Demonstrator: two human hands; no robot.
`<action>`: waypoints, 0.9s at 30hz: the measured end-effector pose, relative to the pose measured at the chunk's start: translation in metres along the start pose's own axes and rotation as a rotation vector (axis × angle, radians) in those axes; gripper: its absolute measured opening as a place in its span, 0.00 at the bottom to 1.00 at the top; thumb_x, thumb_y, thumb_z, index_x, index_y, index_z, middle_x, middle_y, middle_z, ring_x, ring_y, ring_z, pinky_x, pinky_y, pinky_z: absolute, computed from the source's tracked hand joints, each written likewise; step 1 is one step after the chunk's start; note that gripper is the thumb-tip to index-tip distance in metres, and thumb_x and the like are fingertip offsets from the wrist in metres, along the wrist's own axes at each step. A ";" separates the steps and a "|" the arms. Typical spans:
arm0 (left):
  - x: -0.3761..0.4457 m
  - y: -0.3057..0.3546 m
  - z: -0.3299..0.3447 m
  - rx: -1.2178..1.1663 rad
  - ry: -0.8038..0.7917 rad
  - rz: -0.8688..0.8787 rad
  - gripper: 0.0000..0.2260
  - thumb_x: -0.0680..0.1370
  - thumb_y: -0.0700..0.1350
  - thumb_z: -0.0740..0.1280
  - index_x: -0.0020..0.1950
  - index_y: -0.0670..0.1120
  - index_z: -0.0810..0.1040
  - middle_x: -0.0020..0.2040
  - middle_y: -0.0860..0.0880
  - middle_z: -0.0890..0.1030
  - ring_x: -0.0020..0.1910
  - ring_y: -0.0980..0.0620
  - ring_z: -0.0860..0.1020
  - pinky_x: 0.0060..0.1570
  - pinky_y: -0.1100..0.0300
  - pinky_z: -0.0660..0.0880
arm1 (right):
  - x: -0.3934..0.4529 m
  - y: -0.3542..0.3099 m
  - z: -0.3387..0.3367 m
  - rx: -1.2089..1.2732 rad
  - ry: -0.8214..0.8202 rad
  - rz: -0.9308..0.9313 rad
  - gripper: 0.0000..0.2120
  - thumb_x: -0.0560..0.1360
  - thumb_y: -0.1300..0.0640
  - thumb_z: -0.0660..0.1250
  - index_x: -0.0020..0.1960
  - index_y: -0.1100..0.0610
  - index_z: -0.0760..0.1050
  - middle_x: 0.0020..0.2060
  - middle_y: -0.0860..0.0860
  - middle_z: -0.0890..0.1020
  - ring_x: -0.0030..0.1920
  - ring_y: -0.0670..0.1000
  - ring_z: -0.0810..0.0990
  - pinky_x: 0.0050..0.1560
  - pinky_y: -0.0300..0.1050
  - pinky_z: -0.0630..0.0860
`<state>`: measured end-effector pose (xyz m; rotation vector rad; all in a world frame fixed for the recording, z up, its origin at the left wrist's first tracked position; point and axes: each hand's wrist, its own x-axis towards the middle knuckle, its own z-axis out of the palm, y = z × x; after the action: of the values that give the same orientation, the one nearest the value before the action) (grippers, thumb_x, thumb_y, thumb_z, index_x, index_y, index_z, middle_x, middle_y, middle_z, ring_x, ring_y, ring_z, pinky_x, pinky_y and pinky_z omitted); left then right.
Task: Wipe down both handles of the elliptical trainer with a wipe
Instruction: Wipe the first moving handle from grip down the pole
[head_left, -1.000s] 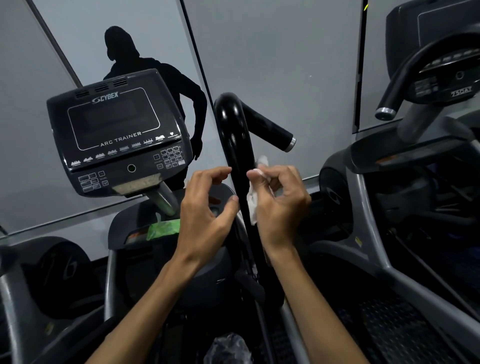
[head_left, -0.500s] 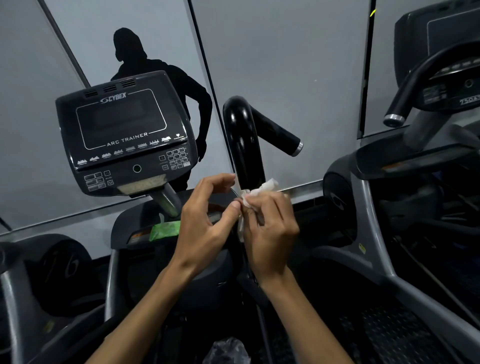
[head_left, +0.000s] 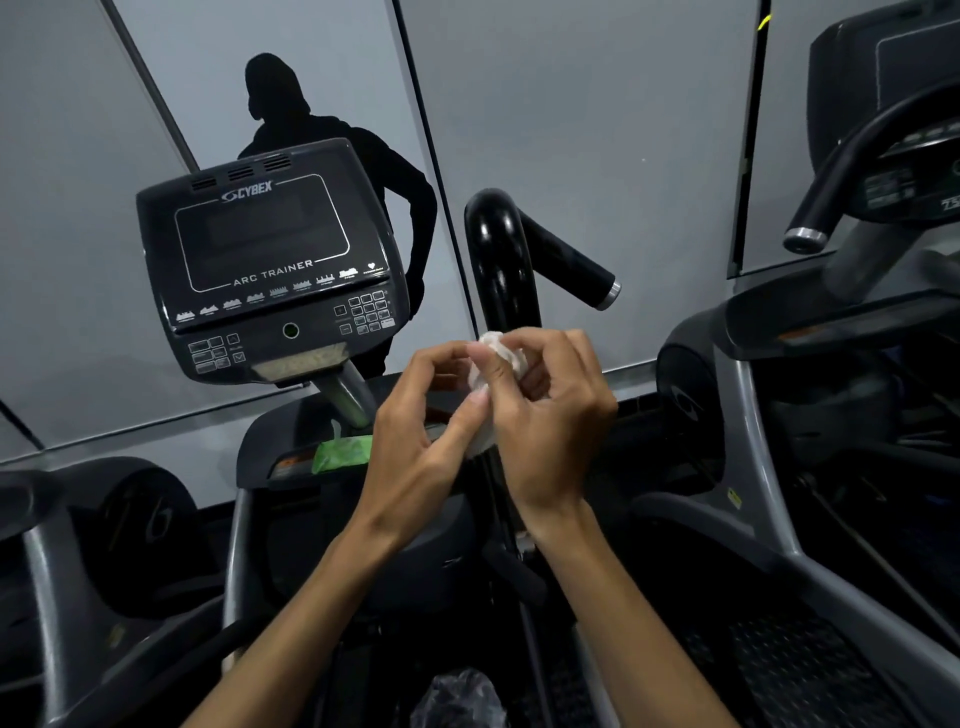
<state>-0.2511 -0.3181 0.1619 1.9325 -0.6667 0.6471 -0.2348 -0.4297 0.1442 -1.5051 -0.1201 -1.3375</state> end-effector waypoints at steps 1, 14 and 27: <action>-0.001 0.004 0.000 -0.050 -0.017 -0.011 0.13 0.81 0.47 0.66 0.65 0.47 0.75 0.56 0.55 0.81 0.57 0.50 0.81 0.55 0.57 0.78 | -0.003 -0.005 -0.003 0.084 -0.025 0.076 0.08 0.75 0.51 0.75 0.48 0.56 0.83 0.42 0.48 0.81 0.38 0.44 0.79 0.37 0.35 0.77; 0.011 -0.001 -0.019 -0.488 0.126 -0.303 0.09 0.74 0.43 0.71 0.52 0.44 0.81 0.45 0.47 0.84 0.43 0.51 0.82 0.41 0.59 0.81 | -0.007 0.000 -0.049 0.614 -0.288 0.594 0.16 0.74 0.70 0.72 0.51 0.50 0.86 0.39 0.53 0.80 0.43 0.50 0.80 0.51 0.42 0.79; 0.023 0.002 -0.037 -0.399 0.032 -0.253 0.14 0.80 0.31 0.65 0.62 0.46 0.77 0.49 0.46 0.78 0.44 0.52 0.78 0.43 0.58 0.79 | -0.011 -0.018 -0.034 0.423 -0.498 0.454 0.13 0.72 0.44 0.76 0.51 0.48 0.79 0.41 0.46 0.81 0.42 0.47 0.81 0.45 0.43 0.80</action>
<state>-0.2418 -0.2895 0.1938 1.5955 -0.4779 0.3543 -0.2724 -0.4408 0.1402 -1.3626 -0.3335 -0.5183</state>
